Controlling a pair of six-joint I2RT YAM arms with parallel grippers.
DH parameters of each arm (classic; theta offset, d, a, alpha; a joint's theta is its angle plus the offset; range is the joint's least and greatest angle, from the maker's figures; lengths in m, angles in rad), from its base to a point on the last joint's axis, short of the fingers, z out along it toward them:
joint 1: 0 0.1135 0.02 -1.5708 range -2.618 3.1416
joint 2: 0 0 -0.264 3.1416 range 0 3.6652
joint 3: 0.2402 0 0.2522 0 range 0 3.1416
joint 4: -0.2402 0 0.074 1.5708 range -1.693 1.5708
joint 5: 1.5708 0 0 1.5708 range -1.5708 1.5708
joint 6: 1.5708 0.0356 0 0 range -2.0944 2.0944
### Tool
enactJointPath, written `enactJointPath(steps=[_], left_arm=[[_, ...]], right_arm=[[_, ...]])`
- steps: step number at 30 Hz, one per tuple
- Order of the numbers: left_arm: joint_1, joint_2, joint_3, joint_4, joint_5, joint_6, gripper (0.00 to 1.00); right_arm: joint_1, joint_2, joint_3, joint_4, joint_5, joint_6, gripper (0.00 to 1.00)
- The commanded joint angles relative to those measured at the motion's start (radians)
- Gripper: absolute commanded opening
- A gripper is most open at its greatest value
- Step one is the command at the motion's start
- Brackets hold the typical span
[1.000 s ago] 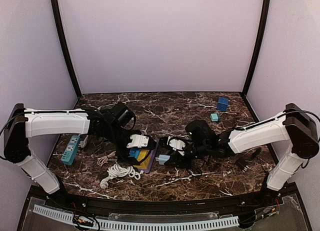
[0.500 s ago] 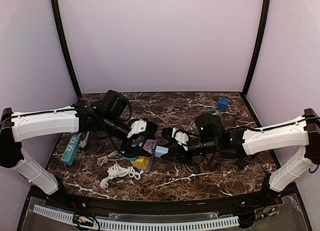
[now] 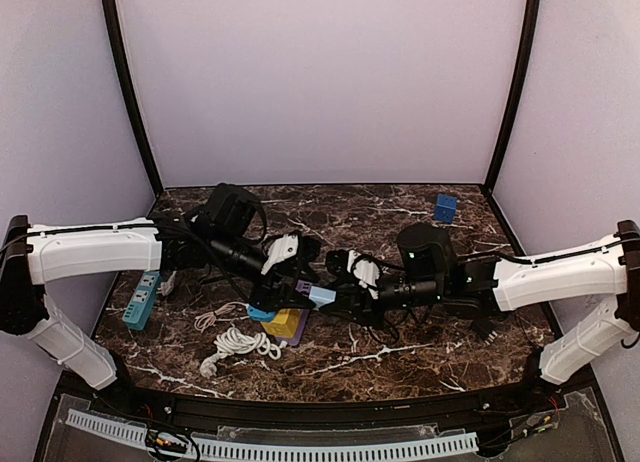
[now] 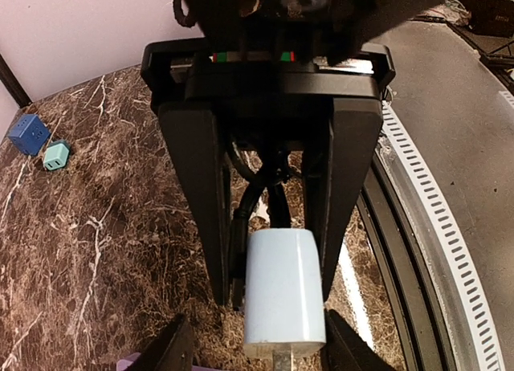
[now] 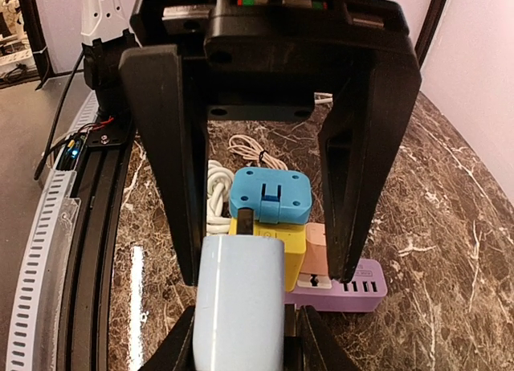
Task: Insert the plug
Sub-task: Adjust the plug.
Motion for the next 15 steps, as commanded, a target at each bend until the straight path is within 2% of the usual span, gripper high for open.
enactJointPath(steps=[1, 5, 9, 11, 12, 15], left_arm=[[-0.006, 0.000, -0.020, -0.010, 0.009, -0.009, 0.51], [-0.005, -0.002, -0.024, 0.024, 0.010, -0.012, 0.32], [-0.005, -0.007, -0.036, 0.063, 0.010, -0.025, 0.06], [-0.006, -0.013, -0.053, 0.101, 0.005, -0.041, 0.01], [-0.005, -0.015, -0.059, 0.119, 0.003, -0.052, 0.01], [-0.006, -0.029, -0.118, 0.265, -0.003, -0.161, 0.01]], right_arm=[[0.008, -0.020, 0.021, 0.057, 0.005, -0.004, 0.00], [0.008, 0.002, 0.033, 0.051, 0.004, -0.006, 0.00], [0.008, 0.006, 0.036, 0.053, 0.001, -0.009, 0.00], [0.007, 0.001, 0.029, 0.063, 0.000, -0.003, 0.00], [0.007, -0.004, 0.022, 0.072, 0.000, 0.002, 0.04], [-0.010, -0.016, -0.024, 0.133, -0.033, 0.022, 0.49]])
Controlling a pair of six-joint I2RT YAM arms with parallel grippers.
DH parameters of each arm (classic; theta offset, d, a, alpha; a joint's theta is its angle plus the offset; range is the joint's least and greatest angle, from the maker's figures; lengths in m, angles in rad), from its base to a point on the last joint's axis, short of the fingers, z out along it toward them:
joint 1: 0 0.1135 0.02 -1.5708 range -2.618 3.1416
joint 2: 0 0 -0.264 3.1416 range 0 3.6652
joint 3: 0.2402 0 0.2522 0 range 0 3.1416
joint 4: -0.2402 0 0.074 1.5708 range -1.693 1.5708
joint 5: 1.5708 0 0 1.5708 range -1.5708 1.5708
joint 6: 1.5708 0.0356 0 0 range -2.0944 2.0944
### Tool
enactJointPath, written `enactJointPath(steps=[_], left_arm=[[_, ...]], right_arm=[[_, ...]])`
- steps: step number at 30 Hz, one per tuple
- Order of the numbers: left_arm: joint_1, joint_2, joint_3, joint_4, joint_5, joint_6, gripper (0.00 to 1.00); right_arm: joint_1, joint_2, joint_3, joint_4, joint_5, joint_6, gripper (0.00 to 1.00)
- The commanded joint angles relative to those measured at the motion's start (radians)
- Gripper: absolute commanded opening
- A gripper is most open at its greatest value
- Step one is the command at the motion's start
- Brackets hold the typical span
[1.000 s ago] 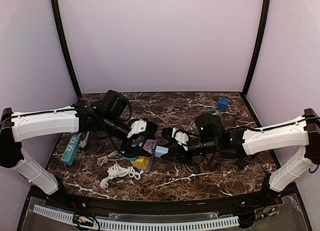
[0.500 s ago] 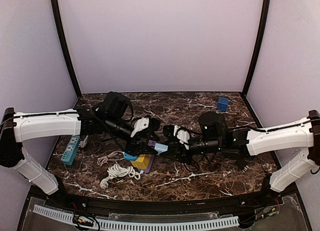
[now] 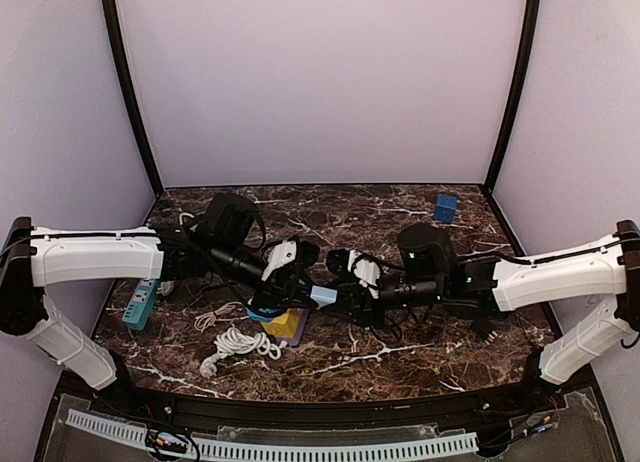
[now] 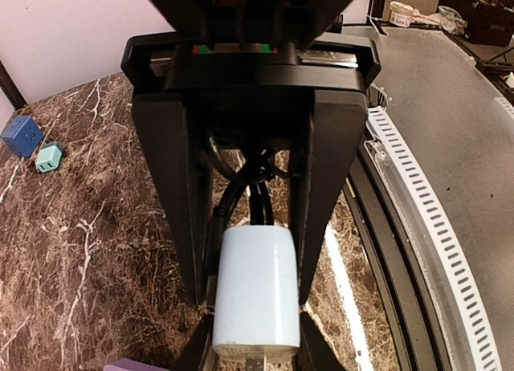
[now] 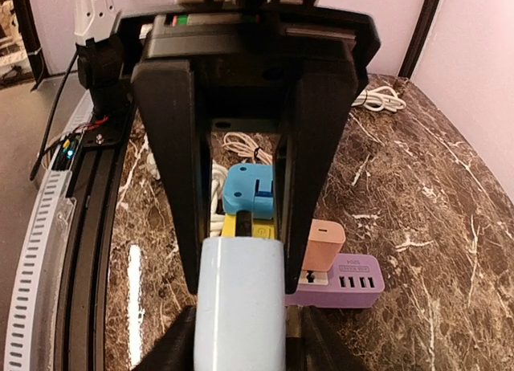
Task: Insert the plug
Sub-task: Adjust the plug.
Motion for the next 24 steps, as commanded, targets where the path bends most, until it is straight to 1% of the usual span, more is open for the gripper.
enactJointPath(steps=[1, 2, 3, 6, 9, 12, 18, 21, 24], left_arm=[[-0.004, -0.032, -0.095, 0.219, -0.012, -0.181, 0.01], [-0.004, -0.034, -0.111, 0.286, 0.004, -0.206, 0.01], [-0.002, -0.036, -0.140, 0.320, 0.015, -0.255, 0.01], [0.006, -0.033, -0.187, 0.471, 0.078, -0.324, 0.01], [0.018, -0.025, -0.232, 0.590, 0.112, -0.369, 0.01], [0.027, -0.019, -0.254, 0.641, 0.126, -0.401, 0.01], [0.030, -0.007, -0.289, 0.731, 0.104, -0.478, 0.01], [0.030, -0.008, -0.300, 0.745, 0.091, -0.504, 0.01], [0.032, -0.006, -0.303, 0.751, 0.091, -0.506, 0.01]], right_arm=[[-0.018, -0.014, -0.041, 0.161, -0.070, 0.031, 0.59], [-0.028, -0.012, -0.053, 0.180, -0.093, 0.040, 0.65], [-0.040, -0.010, -0.063, 0.201, -0.119, 0.052, 0.68], [-0.085, 0.000, -0.095, 0.281, -0.223, 0.100, 0.70], [-0.137, 0.019, -0.107, 0.325, -0.317, 0.150, 0.62], [-0.161, 0.041, -0.107, 0.345, -0.381, 0.182, 0.59], [-0.160, 0.107, -0.066, 0.317, -0.420, 0.194, 0.58], [-0.159, 0.111, -0.072, 0.317, -0.407, 0.199, 0.46], [-0.157, 0.119, -0.058, 0.301, -0.394, 0.191, 0.44]])
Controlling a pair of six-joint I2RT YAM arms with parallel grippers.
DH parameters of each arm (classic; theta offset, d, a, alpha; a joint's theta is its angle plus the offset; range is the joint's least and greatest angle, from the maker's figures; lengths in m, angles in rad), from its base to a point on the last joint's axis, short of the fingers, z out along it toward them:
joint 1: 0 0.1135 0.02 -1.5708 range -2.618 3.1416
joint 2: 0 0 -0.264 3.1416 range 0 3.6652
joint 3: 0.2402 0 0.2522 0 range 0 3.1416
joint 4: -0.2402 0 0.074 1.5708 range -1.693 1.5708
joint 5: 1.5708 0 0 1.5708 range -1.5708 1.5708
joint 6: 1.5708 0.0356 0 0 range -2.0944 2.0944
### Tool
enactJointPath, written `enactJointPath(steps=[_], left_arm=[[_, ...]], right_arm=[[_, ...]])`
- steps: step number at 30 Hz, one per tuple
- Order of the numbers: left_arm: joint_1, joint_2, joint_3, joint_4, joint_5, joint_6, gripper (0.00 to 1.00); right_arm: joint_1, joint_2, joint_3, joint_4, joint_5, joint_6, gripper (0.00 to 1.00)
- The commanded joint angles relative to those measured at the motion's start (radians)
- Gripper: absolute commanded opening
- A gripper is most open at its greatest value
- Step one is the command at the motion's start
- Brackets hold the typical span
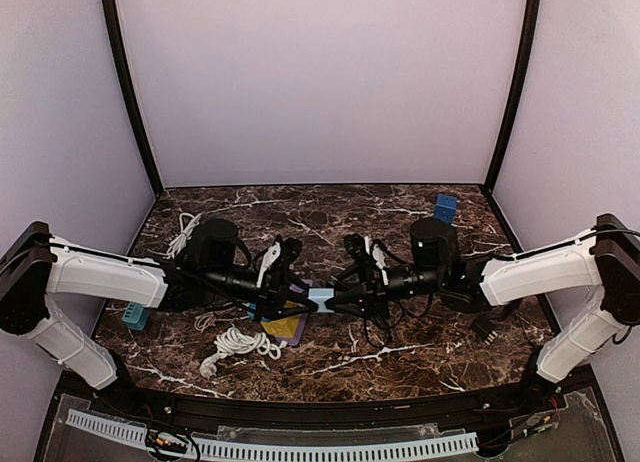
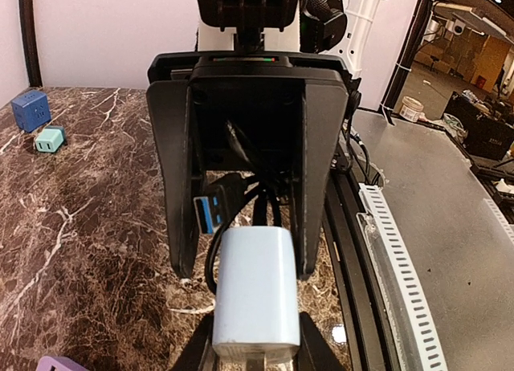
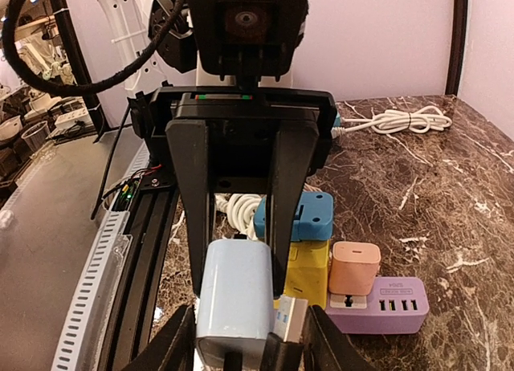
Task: Insert the plug
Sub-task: Adjust the plug.
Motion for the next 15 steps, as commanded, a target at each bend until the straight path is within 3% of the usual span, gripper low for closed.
enactJointPath(steps=[1, 9, 11, 15], left_arm=[[0.003, -0.009, 0.002, 0.136, 0.016, -0.041, 0.01], [0.006, -0.007, 0.001, 0.146, 0.024, -0.041, 0.01], [0.006, -0.008, -0.002, 0.148, 0.024, -0.041, 0.01], [0.006, -0.005, -0.003, 0.156, 0.029, -0.039, 0.01]], right_arm=[[0.006, 0.030, 0.035, -0.012, -0.008, 0.000, 0.44], [0.017, 0.082, 0.066, -0.078, 0.031, -0.015, 0.65], [0.017, 0.064, 0.054, -0.076, 0.050, -0.011, 0.63], [0.017, 0.052, 0.056, -0.084, 0.059, -0.003, 0.45]])
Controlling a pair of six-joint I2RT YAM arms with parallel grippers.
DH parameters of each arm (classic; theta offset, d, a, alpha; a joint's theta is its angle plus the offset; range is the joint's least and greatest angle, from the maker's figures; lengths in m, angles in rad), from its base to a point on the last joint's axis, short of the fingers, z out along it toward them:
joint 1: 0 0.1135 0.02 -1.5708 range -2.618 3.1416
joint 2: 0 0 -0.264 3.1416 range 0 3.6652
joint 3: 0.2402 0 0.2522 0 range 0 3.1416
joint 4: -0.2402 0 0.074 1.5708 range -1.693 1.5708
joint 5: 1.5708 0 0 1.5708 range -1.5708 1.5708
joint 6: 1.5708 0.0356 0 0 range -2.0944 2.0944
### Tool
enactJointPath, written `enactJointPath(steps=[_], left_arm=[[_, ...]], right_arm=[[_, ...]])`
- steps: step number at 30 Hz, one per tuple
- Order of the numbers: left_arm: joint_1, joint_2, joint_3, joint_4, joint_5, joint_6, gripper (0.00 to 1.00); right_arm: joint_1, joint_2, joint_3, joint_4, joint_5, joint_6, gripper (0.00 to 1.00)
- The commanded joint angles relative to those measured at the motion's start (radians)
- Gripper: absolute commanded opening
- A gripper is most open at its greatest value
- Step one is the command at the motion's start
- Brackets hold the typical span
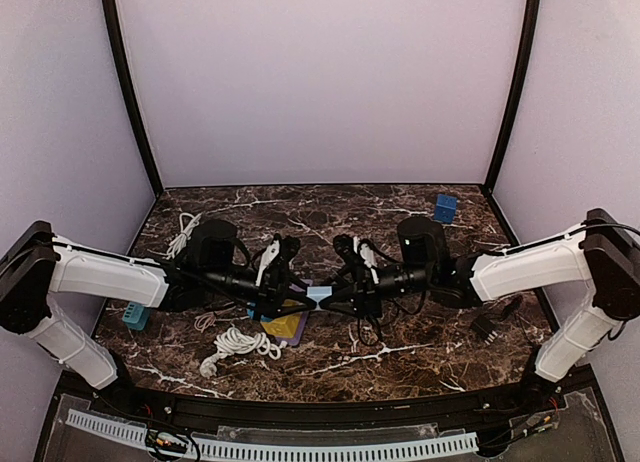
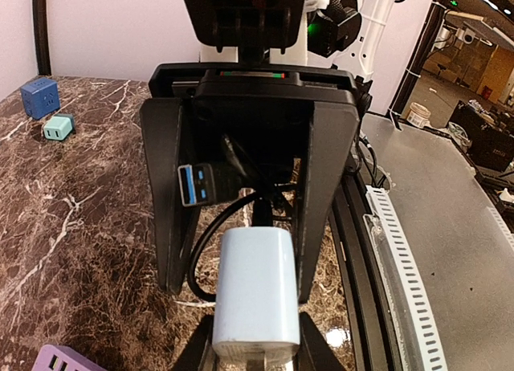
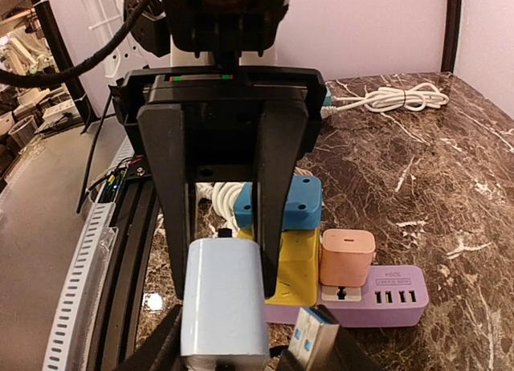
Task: Insert the plug
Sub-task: Adjust the plug.
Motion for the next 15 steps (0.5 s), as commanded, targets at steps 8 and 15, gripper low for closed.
enactJointPath(steps=[8, 15], left_arm=[[-0.006, -0.016, 0.009, 0.145, 0.046, -0.004, 0.01], [-0.002, -0.036, 0.013, 0.062, -0.001, 0.032, 0.24]], right_arm=[[0.017, 0.021, 0.025, -0.055, -0.008, -0.003, 0.00], [0.018, -0.013, 0.009, -0.057, -0.015, -0.004, 0.00]])
